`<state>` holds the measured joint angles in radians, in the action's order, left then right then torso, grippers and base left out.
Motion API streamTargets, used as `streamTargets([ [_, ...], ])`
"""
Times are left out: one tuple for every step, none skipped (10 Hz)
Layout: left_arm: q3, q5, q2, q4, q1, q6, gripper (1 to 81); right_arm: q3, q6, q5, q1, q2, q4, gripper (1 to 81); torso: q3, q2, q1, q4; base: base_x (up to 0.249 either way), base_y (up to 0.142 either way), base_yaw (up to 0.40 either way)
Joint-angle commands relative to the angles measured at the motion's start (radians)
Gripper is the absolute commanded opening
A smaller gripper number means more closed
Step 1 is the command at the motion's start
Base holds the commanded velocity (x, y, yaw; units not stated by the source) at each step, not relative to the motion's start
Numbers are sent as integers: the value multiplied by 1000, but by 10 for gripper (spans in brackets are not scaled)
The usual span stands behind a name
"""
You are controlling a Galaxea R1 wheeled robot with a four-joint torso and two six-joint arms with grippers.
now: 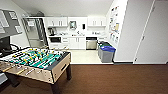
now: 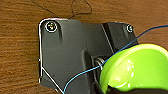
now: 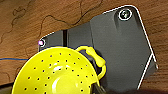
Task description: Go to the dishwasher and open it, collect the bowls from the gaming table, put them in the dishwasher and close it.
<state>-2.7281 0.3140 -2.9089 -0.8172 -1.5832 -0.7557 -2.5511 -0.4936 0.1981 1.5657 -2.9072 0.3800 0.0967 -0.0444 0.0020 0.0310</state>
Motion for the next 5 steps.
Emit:
streamTargets([
  [-1, -29, 16, 4, 31, 3, 10, 6, 4, -35, -40, 6, 16, 10, 0, 0, 0, 0, 121, 0, 0],
  [-1, -29, 16, 4, 31, 4, 10, 6, 4, -35, -42, 6, 16, 10, 0, 0, 0, 0, 121, 0, 0],
  [-1, -29, 16, 4, 31, 3, 10, 6, 4, -35, -43, 4, 16, 10, 0, 0, 0, 0, 121, 0, 0],
  [-1, -29, 14, 4, 31, 3, 10, 6, 4, -35, -43, 4, 16, 10, 0, 0, 0, 0, 124, 0, 0],
  [-1, -29, 13, 4, 31, 3, 10, 6, 4, -35, -43, 4, 16, 10, 0, 0, 0, 0, 131, 0, 0],
])
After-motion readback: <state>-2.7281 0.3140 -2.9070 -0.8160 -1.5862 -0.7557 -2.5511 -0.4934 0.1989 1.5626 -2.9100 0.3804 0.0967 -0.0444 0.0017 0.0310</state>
